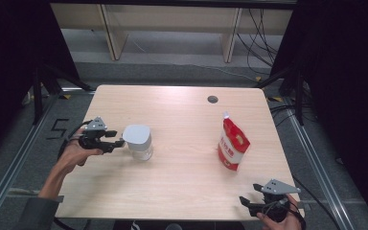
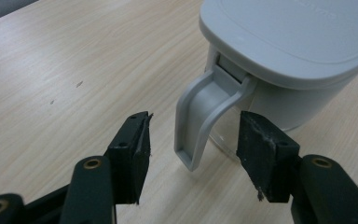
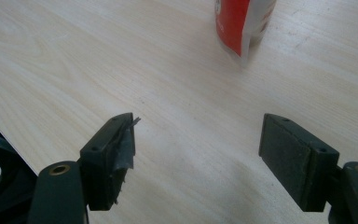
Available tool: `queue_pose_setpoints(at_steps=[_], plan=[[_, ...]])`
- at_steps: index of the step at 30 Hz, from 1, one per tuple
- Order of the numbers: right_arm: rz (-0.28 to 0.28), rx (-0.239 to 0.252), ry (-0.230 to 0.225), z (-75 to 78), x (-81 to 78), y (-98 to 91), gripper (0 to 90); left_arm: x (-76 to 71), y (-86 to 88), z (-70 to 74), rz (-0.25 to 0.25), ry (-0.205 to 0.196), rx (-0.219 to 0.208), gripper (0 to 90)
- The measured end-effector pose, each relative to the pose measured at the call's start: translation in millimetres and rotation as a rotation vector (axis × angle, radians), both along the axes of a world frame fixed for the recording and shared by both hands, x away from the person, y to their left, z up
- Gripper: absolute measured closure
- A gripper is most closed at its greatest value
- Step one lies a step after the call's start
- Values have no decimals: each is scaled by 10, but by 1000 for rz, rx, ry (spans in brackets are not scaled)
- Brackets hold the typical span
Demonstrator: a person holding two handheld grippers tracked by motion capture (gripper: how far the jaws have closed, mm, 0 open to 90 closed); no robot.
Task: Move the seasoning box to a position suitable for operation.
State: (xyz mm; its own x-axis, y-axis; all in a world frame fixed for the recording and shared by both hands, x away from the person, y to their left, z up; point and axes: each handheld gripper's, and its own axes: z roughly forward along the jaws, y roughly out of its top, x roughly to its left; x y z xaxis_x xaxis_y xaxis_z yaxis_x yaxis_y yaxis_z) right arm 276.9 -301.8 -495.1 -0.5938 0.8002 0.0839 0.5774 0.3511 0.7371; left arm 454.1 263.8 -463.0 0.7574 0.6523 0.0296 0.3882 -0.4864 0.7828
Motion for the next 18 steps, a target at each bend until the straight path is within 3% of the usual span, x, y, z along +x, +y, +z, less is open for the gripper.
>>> queue_pose_setpoints(at_steps=[4,5,8,10,12,15,17,18], plan=[[4,-7,-17,3,4,-10,279,52,-23,-68,13,0,-21,471],[-1,4,4,2,-4,0,280,69,-20,-80,-1,-15,-11,503],[0,2,1,0,0,-2,280,83,-23,-87,-18,-20,-20,529],[1,3,2,1,-2,-1,280,89,-60,-113,-11,-28,-57,532],[7,-2,-12,-2,5,-4,281,90,-70,-123,-5,-27,-62,522],[13,-5,-9,-1,11,-12,283,104,-87,-137,-25,-44,-45,549],[21,-20,-30,-3,21,-19,283,94,-102,-158,-27,-27,-66,596],[18,-22,-22,2,15,-18,283,89,-109,-160,-30,-46,-30,636]])
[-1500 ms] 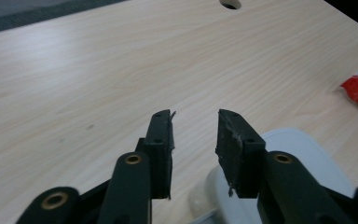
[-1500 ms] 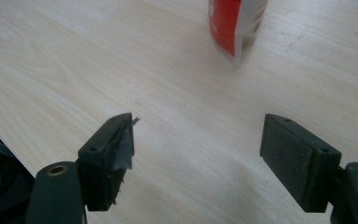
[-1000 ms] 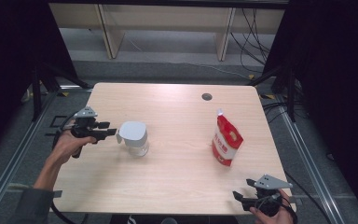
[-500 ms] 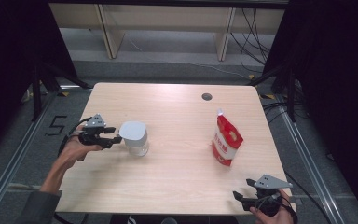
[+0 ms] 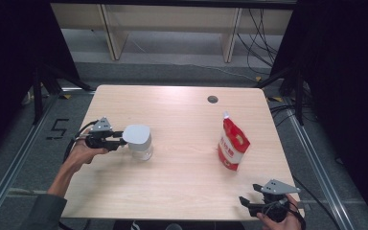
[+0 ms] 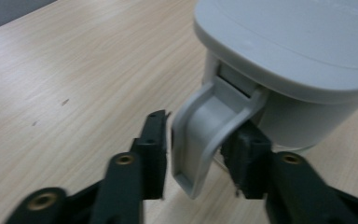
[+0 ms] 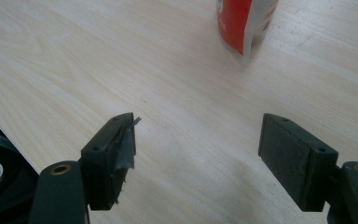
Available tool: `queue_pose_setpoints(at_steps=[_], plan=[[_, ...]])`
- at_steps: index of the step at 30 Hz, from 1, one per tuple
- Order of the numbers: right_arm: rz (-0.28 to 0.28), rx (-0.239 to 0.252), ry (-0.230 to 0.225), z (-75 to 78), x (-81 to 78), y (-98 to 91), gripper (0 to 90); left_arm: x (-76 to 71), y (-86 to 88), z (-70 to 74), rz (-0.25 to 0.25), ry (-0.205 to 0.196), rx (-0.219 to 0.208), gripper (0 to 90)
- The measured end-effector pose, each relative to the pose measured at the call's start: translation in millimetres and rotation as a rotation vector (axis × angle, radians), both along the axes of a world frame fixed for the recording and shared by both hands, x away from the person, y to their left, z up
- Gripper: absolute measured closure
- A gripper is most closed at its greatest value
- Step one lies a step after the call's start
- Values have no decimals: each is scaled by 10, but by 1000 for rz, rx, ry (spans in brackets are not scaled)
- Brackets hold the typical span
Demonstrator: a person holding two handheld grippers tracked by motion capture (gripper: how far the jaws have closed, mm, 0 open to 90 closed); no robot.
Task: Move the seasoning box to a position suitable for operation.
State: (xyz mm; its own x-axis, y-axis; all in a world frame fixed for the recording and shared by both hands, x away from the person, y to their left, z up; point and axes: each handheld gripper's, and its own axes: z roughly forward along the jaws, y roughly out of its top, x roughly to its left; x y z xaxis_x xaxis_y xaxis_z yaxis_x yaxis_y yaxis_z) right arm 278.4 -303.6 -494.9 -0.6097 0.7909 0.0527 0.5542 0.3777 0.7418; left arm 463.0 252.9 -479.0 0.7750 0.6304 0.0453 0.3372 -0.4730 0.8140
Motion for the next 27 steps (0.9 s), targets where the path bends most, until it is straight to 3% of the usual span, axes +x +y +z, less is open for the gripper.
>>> queue_pose_setpoints(at_steps=[4,9,11,17,21,22,23,24,25,27], plan=[[2,8,-6,-6,6,0,283,-56,-53,6,-12,-1,18,678],[-15,24,23,1,-16,20,285,-175,-245,22,12,11,23,683],[-8,18,10,2,-9,10,288,-214,-310,25,18,12,24,684],[2,11,-1,4,1,2,291,-367,-509,-1,50,-2,-5,687],[7,20,3,4,0,5,295,-428,-571,-1,33,-2,-9,690],[7,20,3,4,1,4,295,-457,-612,-9,41,-6,-31,690],[6,21,4,3,1,4,295,-487,-666,-25,60,-10,-83,691],[2,12,-2,5,0,1,295,-499,-652,-8,43,-12,-39,692],[2,15,0,7,-2,2,296,-521,-664,-6,35,-19,-27,692],[5,12,-12,6,2,-2,296,-575,-710,-16,37,-12,-56,693]])
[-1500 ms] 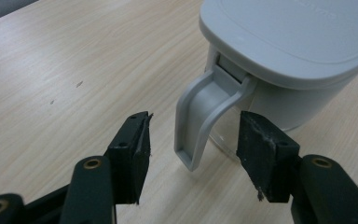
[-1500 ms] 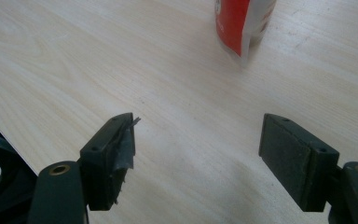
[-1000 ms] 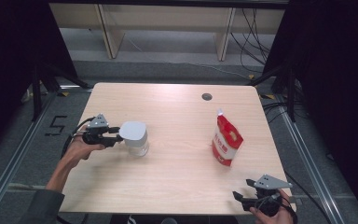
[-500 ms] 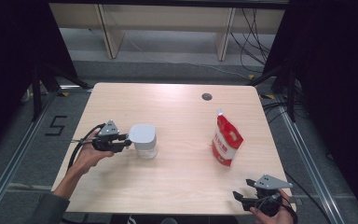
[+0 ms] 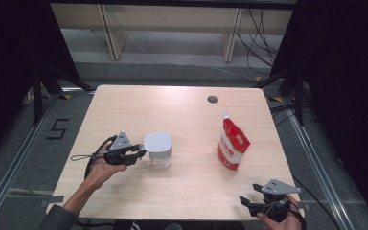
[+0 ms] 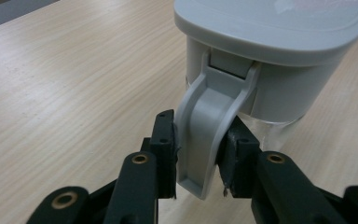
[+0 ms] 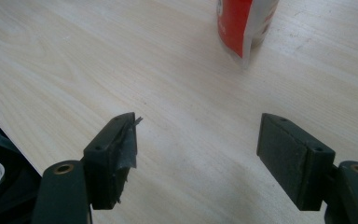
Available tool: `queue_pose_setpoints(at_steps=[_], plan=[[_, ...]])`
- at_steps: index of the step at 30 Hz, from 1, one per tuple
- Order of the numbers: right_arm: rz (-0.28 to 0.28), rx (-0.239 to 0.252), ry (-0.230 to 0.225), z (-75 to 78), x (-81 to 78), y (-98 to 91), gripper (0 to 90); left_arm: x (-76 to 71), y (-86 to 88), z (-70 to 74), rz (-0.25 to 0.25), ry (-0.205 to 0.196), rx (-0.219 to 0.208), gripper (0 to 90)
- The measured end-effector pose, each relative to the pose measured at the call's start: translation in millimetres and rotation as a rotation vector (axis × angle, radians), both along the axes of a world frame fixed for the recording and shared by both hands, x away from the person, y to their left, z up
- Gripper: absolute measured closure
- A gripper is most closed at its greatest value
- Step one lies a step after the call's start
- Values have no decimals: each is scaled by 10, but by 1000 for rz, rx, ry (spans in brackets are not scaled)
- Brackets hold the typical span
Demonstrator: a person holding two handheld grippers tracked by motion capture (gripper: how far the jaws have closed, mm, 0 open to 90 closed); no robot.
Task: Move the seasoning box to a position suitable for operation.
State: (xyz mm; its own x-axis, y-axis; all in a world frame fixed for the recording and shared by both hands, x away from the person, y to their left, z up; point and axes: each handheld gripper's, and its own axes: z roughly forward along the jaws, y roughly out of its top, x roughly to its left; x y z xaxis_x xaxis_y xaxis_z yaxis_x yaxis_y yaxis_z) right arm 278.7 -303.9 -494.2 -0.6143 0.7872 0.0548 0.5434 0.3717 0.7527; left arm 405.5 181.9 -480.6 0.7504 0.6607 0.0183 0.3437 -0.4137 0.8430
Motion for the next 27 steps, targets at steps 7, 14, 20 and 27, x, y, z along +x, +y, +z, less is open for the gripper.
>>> queue_pose_setpoints(at_steps=[7,14,20,27], plan=[[2,-2,-2,2,0,-2,298,-178,-157,-27,-41,-6,-14,694],[4,0,-3,3,-3,-1,298,-269,-271,-18,-94,-20,1,692],[4,-2,-4,5,-6,3,298,-307,-286,-36,-90,-4,-28,692],[3,-7,-8,8,-9,1,299,-393,-386,-47,-135,-16,-40,692]])
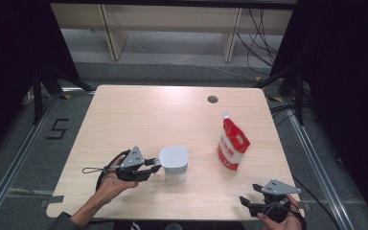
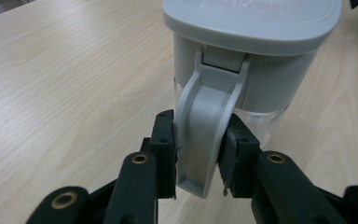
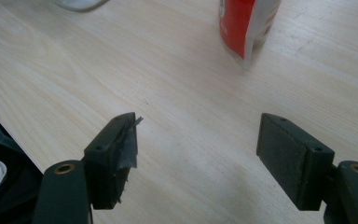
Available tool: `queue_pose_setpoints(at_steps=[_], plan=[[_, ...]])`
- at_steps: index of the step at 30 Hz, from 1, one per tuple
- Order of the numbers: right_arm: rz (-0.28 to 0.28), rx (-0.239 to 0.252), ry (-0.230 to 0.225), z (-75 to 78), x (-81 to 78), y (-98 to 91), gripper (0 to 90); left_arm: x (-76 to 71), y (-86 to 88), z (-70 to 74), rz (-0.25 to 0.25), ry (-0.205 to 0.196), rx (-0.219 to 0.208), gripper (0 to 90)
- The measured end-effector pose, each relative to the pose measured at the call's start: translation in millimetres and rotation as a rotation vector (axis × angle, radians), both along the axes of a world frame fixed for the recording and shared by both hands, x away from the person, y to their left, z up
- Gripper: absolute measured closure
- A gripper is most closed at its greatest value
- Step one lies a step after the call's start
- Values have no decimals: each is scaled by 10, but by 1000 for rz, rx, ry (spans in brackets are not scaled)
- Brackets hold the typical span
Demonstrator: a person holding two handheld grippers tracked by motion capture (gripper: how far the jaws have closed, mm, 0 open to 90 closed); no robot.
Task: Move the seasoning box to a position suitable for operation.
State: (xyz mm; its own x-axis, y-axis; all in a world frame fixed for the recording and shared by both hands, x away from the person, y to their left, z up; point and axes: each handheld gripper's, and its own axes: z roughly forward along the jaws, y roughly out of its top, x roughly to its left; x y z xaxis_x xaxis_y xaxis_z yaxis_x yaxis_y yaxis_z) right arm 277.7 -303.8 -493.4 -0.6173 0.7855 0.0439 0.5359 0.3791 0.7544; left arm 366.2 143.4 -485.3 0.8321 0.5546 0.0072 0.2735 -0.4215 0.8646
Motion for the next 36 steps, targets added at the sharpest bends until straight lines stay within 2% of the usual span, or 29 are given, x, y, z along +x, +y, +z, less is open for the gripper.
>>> queue_pose_setpoints(at_steps=[1,2,4,5,6,8,9,10,11,12,15,17,20,22,23,24,26,27,28,29,34,36], plan=[[0,0,0,0,0,0,299,-16,-13,2,-4,5,2,692],[3,4,2,-4,4,2,299,-50,-53,1,-31,5,-1,692],[-8,7,13,0,-9,12,299,-78,-83,-3,-39,10,-9,692],[4,-6,-4,0,3,2,299,-97,-113,-9,-51,2,-11,692],[7,5,11,-4,0,11,299,-111,-131,-6,-51,1,-4,692],[6,-6,0,0,1,9,299,-136,-173,3,-63,2,0,691],[7,4,9,-3,0,14,299,-150,-193,-3,-68,14,-10,691],[5,5,9,-1,1,15,299,-151,-200,1,-80,5,5,692],[5,5,9,-1,1,15,299,-162,-221,-9,-74,11,-13,692],[-12,16,30,3,-19,30,299,-170,-235,-10,-75,12,-17,692],[-3,9,21,2,-14,27,299,-163,-236,-4,-81,5,-15,691],[6,11,15,-3,-11,27,299,-151,-250,-15,-81,13,-28,691],[7,9,31,-1,-13,34,299,-122,-275,-13,-107,2,-17,690],[5,9,22,-1,-18,35,299,-116,-275,-8,-106,25,-20,687],[8,8,23,-4,-16,33,299,-113,-276,-12,-98,32,-32,638],[8,8,23,-4,-16,33,299,-113,-269,-3,-83,30,-34,638],[12,11,44,-2,-21,36,299,-102,-233,53,-91,39,-50,509],[20,-16,-3,-5,-4,11,299,-110,-217,81,-83,38,-50,439],[11,2,18,-10,-18,22,299,-125,-186,136,-70,19,-35,398],[20,-6,8,-14,-12,5,299,-167,-143,205,-63,23,-24,299],[17,2,26,-18,-10,-5,299,-271,-70,322,-55,23,-50,244],[26,-5,8,-20,-7,-10,298,-291,-54,367,-36,32,-71,212]])
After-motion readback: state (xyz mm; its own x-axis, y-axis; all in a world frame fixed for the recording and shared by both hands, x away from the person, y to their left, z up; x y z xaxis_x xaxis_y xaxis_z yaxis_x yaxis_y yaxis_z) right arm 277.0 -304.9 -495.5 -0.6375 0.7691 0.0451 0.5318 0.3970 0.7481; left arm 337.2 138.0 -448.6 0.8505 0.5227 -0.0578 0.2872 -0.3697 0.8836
